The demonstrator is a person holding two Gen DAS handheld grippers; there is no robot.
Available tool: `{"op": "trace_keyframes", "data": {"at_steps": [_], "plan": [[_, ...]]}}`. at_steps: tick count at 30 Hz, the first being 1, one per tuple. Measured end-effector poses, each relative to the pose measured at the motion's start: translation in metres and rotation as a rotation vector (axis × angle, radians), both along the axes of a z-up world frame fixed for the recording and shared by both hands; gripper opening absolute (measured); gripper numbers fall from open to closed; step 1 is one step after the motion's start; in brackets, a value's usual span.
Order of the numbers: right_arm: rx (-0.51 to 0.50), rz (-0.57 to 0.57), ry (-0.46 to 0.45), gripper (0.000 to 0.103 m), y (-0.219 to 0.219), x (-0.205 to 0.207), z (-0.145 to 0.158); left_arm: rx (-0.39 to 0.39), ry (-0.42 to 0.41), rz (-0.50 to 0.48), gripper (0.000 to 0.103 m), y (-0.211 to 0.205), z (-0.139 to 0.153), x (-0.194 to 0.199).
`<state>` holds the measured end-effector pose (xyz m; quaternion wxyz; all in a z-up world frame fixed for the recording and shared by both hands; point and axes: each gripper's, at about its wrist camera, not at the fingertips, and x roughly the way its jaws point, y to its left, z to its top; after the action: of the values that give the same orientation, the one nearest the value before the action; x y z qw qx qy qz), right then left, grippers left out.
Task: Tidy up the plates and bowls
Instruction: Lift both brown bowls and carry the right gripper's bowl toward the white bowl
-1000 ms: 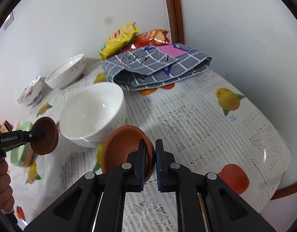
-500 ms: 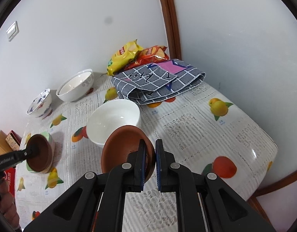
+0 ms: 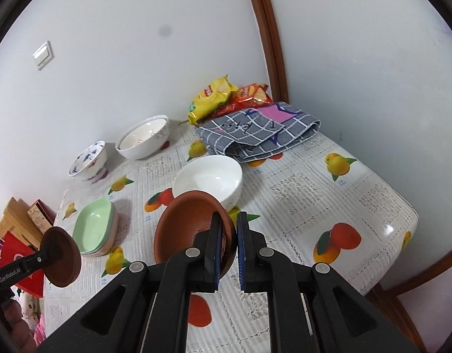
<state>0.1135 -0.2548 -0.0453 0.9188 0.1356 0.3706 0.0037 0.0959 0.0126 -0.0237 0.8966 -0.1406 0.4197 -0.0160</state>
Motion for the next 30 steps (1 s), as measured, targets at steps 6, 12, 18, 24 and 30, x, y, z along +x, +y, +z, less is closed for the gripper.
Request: {"op": "trace_keyframes", "data": {"at_steps": [6,12,18,24,30], "plan": [[0.008,0.012,-0.016,0.009,0.006,-0.012,0.004,-0.006,-0.015,0.011,0.008,0.004,0.001,-0.015],[0.011,0.015,-0.022,0.009,0.009,-0.016,0.004,-0.007,-0.010,0.016,0.008,0.006,-0.004,-0.023],[0.008,0.026,-0.018,0.009,0.013,-0.015,0.002,-0.007,-0.009,0.016,0.008,0.006,-0.005,-0.022],[0.009,0.026,-0.013,0.009,0.013,-0.009,-0.001,-0.004,-0.005,0.014,0.008,0.005,-0.007,-0.019],[0.011,0.029,0.001,0.009,0.013,0.000,-0.007,-0.006,0.002,0.014,0.008,0.005,-0.008,-0.011]]}}
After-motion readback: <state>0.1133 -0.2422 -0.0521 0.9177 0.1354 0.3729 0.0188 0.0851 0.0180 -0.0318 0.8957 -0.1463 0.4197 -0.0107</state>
